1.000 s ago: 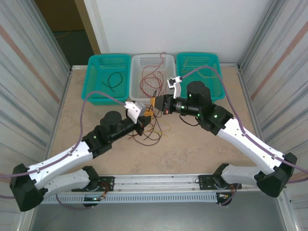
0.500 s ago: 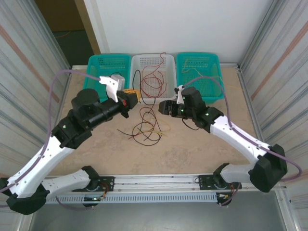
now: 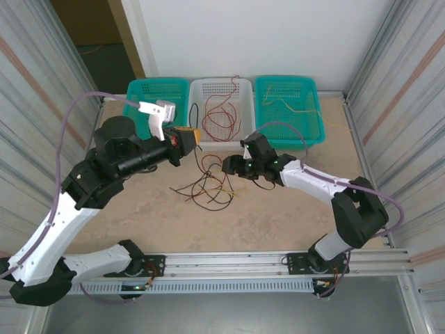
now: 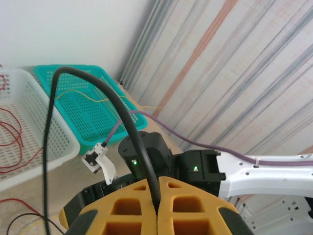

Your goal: Untangle the cables

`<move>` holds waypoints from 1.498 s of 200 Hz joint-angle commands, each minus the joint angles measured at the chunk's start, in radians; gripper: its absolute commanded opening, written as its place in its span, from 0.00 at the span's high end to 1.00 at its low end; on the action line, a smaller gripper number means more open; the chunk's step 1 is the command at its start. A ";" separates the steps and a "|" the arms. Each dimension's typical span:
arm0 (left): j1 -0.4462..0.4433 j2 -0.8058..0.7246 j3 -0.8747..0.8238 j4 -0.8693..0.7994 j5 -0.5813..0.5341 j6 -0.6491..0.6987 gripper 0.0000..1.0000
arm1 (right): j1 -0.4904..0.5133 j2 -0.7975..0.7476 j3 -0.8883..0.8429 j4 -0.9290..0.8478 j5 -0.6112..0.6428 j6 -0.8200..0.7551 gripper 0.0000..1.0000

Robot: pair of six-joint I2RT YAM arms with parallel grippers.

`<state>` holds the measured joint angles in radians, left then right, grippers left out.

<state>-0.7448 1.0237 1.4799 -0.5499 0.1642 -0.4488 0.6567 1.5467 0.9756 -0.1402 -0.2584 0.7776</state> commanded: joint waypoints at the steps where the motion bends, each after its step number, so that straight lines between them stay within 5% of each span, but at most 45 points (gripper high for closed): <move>1: 0.042 0.011 0.075 -0.081 -0.067 0.018 1.00 | 0.015 0.037 -0.008 0.022 -0.006 0.036 0.39; 71: 0.386 0.101 0.106 -0.084 0.094 -0.044 1.00 | 0.070 0.062 -0.021 0.003 0.038 0.047 0.48; 143: 0.607 0.241 0.195 0.031 0.177 -0.016 1.00 | 0.086 0.038 0.023 -0.076 0.093 -0.007 0.49; 209: 0.725 0.455 0.356 0.104 0.219 -0.001 1.00 | 0.093 0.029 0.030 -0.093 0.111 -0.045 0.50; 273: 0.733 0.666 0.564 0.129 0.255 -0.008 1.00 | 0.094 0.080 0.032 -0.070 0.120 -0.060 0.52; 299: 0.733 0.716 0.527 0.155 0.244 -0.021 1.00 | 0.091 0.098 0.035 -0.067 0.123 -0.060 0.53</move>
<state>-0.0147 1.7088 2.0071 -0.4393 0.3969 -0.4686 0.7422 1.6173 0.9863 -0.2047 -0.1528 0.7471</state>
